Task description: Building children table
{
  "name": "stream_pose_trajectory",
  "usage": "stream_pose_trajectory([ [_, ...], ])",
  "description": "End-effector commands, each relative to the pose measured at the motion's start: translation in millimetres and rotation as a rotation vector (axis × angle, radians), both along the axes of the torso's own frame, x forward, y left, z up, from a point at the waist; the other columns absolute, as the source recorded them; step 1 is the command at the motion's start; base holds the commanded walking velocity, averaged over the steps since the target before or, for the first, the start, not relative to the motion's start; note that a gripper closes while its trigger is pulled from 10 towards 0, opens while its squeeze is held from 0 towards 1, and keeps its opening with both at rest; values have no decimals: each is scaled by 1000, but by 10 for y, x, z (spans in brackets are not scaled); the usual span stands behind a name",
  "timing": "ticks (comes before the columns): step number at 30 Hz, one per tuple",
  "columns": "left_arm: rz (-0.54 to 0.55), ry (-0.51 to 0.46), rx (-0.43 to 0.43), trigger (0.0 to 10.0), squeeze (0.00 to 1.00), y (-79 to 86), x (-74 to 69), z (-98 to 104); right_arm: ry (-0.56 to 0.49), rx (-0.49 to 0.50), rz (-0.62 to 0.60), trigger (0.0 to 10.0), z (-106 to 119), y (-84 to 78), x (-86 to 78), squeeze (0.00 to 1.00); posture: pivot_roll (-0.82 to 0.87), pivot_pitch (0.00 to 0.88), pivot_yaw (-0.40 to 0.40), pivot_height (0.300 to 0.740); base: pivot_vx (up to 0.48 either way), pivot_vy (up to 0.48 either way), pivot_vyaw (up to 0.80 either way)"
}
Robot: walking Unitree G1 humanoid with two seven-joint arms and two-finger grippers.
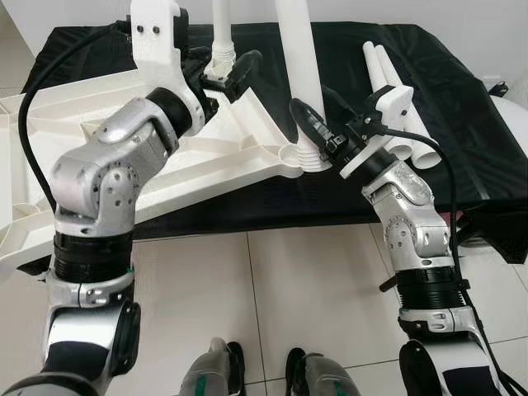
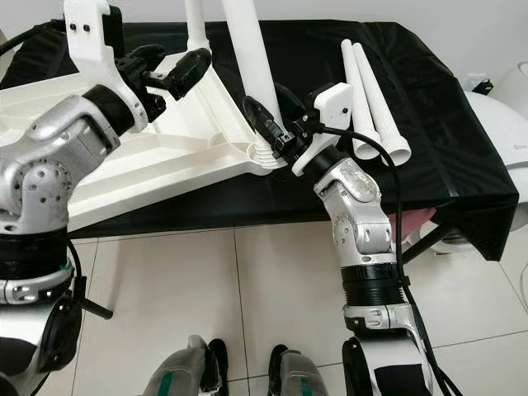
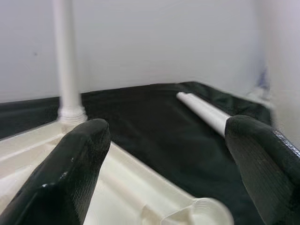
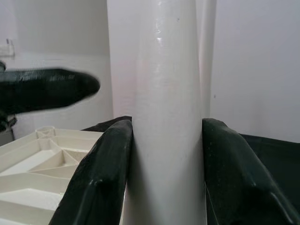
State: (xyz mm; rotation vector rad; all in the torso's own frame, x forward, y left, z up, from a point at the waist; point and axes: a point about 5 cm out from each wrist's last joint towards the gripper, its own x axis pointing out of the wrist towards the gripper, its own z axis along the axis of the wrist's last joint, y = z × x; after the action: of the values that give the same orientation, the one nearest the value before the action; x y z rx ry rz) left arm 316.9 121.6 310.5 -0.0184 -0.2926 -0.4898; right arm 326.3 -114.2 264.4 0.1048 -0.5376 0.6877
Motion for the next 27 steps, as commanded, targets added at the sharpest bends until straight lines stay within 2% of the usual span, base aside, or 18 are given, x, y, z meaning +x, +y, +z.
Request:
stream_pose_trajectory([
  [1, -119, -30, 59, 10000, 0, -56, -38, -47, -12, 24, -16, 10000, -15, -31, -25, 0, -30, 104, 1, 740, 0, 0, 0],
  [6, -117, 10, 36, 10000, 0, -34, -41, -140, -10, 42, -15, 10000, -36, -32, -48, 0, -33, 103, 5, 740, 0, 0, 0],
  [11, -117, -6, 30, 10000, 0, -34, -65, -136, -13, 38, -21, 10000, -62, -38, -56, 0, -33, 103, 5, 740, 0, 0, 0],
  [14, -63, -21, 35, 10000, 0, -28, -48, -300, 8, 41, -23, 10000, -208, 7, -88, 0, -35, 97, 9, 740, 0, 0, 0],
  [18, -55, 4, 30, 10000, 0, -34, -39, -409, 24, 45, -21, 10000, -289, 46, -108, 0, -37, 95, 9, 740, 0, 0, 0],
  [19, -68, 17, 7, 10000, 0, -43, -42, -417, 27, 45, -21, 10000, -306, 54, -111, 0, -36, 96, 9, 740, 0, 0, 0],
  [24, -119, 13, 8, 10000, 0, -96, -72, -414, 32, 35, -18, 10000, -347, 54, -112, 0, -32, 97, 8, 740, 0, 0, 0],
  [27, -209, 19, -3, 10000, 0, -150, -131, -466, 38, 2, -12, 10000, -446, 45, -111, 0, -30, 95, 7, 740, 0, 0, 0],
])
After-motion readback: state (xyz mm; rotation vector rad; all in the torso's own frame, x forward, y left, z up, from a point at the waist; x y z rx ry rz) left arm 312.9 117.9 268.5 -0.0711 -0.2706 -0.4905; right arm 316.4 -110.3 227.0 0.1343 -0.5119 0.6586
